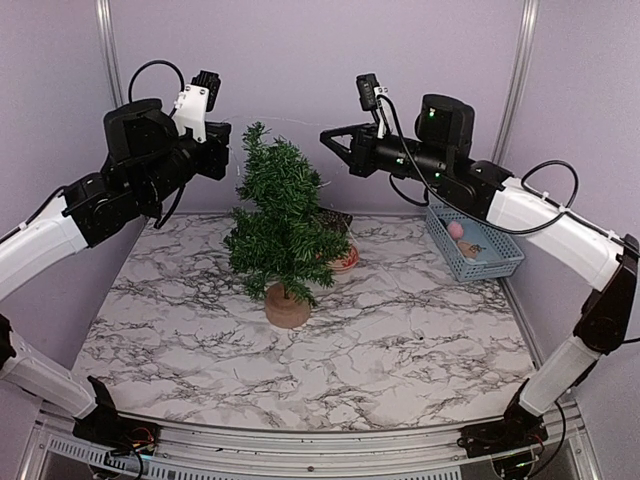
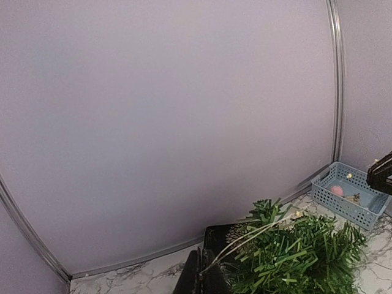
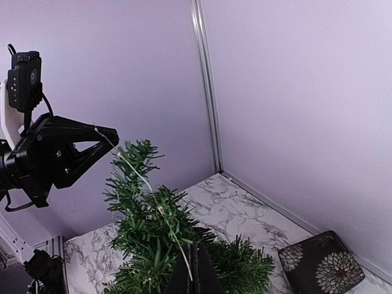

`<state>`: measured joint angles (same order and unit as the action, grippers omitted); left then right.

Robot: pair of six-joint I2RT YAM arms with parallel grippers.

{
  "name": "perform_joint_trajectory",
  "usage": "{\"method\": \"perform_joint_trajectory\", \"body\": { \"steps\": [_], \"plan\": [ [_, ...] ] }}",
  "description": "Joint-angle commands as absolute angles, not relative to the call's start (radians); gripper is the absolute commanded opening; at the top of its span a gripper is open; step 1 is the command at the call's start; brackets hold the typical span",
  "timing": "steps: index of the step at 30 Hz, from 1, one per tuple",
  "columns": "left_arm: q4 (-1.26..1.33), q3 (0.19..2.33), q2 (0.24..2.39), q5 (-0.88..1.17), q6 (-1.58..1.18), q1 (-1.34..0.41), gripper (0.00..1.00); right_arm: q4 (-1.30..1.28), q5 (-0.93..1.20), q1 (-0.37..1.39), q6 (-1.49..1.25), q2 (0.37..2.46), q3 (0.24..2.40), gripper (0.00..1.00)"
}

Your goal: Decorate the small christmas tree

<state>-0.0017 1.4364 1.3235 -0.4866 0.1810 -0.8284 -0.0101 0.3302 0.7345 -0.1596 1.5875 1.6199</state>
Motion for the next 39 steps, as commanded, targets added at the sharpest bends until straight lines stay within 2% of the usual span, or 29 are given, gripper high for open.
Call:
{"method": "perform_joint_trajectory", "body": {
  "steps": [1, 14, 29, 33, 39],
  "plan": [
    [0.051, 1.455, 1.351, -0.480, 0.164, -0.804, 0.00, -0.086, 0.235, 0.724, -0.138, 1.630, 1.692, 0.00],
    [0.008, 1.514, 1.438, -0.472, 0.105, -0.721, 0.00, -0.202, 0.182, 0.707, -0.145, 1.807, 1.891, 0.00],
    [-0.047, 1.310, 1.332, -0.324, 0.040, -0.719, 0.00, -0.242, 0.223, 0.698, -0.114, 1.794, 1.819, 0.00],
    [0.027, 1.256, 1.315, -0.264, 0.033, -0.719, 0.00, -0.235, 0.242, 0.695, -0.115, 1.789, 1.810, 0.00],
    [0.111, 1.202, 1.317, -0.286, 0.042, -0.718, 0.00, -0.230, 0.269, 0.687, -0.118, 1.781, 1.805, 0.00]
  ]
}}
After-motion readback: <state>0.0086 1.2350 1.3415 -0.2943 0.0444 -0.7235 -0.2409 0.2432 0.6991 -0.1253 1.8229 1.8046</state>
